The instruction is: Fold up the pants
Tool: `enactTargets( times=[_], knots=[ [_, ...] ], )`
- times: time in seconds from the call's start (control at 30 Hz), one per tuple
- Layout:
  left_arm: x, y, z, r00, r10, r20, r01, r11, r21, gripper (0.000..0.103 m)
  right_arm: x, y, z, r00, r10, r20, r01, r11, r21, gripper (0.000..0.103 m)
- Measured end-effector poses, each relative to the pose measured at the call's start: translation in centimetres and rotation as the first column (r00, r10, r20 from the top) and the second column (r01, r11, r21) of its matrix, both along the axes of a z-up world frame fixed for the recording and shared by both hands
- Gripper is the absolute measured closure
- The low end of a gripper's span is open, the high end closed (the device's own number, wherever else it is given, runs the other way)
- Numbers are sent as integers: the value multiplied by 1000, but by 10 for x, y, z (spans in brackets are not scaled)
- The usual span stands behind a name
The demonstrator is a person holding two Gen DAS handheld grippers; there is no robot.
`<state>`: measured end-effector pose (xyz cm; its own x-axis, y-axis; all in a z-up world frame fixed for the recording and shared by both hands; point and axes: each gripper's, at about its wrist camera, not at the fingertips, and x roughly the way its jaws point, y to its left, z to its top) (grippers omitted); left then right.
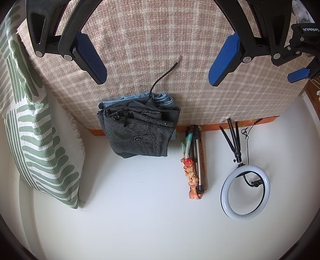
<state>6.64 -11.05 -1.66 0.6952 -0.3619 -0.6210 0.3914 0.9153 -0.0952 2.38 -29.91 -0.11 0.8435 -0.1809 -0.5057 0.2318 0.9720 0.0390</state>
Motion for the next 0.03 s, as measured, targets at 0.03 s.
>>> enactTargets(
  times=[0.03],
  knots=[
    [0,0,-1,1000,-2,-3,2,1000,3,9,1,0,0,1000,1,-1,-1,1000,0,0]
  ],
)
